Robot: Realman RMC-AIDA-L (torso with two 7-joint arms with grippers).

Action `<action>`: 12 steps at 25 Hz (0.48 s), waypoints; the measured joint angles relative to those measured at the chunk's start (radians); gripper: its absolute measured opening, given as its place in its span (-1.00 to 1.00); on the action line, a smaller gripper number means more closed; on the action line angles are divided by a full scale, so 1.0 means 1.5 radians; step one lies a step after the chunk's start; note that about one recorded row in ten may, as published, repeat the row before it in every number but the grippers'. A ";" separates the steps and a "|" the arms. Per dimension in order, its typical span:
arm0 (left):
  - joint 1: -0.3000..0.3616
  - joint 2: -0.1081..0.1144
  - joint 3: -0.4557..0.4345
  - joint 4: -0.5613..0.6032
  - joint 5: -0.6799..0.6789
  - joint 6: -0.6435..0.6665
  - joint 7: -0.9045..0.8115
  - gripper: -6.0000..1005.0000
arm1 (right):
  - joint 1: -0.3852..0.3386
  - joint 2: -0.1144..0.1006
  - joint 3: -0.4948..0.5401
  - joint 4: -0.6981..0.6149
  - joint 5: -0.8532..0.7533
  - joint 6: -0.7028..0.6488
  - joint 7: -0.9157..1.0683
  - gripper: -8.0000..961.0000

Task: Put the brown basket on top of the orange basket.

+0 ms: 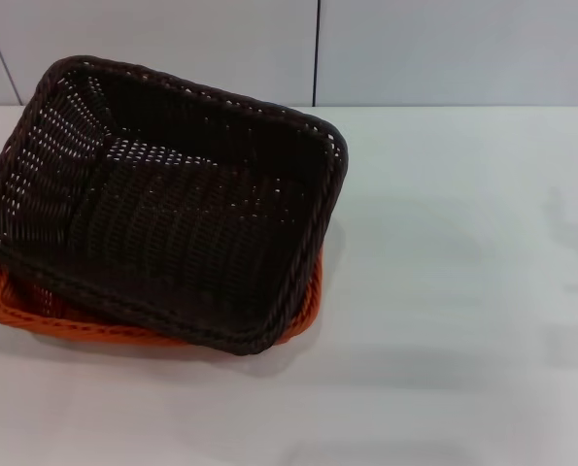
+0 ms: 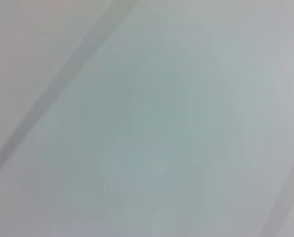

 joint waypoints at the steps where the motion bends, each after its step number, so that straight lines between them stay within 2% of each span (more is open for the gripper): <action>1: 0.001 0.000 -0.002 -0.001 0.000 0.006 -0.010 0.56 | 0.011 -0.001 0.001 0.097 0.018 0.106 0.149 0.46; 2: 0.001 0.000 -0.002 -0.001 0.000 0.006 -0.010 0.56 | 0.011 -0.001 0.001 0.097 0.018 0.106 0.149 0.46; 3: 0.001 0.001 -0.002 0.001 -0.001 0.008 -0.020 0.56 | 0.034 0.000 -0.002 0.220 0.024 0.239 0.288 0.46; 4: 0.001 0.002 -0.003 0.004 -0.001 0.009 -0.030 0.56 | 0.034 0.000 -0.002 0.220 0.024 0.239 0.288 0.46; 5: 0.001 0.002 -0.003 0.004 -0.001 0.009 -0.030 0.56 | 0.050 0.001 -0.005 0.285 0.027 0.304 0.337 0.46; 6: 0.001 0.003 -0.008 0.007 -0.001 0.009 -0.042 0.56 | 0.072 0.004 -0.016 0.381 0.043 0.409 0.400 0.46; 7: 0.001 0.003 -0.008 0.007 -0.001 0.009 -0.042 0.56 | 0.072 0.004 -0.016 0.381 0.043 0.409 0.400 0.46; 8: 0.000 0.003 -0.011 0.007 -0.001 0.009 -0.043 0.56 | 0.084 0.004 -0.040 0.431 0.084 0.466 0.416 0.46; 12: -0.002 0.003 -0.012 0.008 -0.001 0.013 -0.043 0.56 | 0.088 0.003 -0.060 0.453 0.121 0.485 0.413 0.47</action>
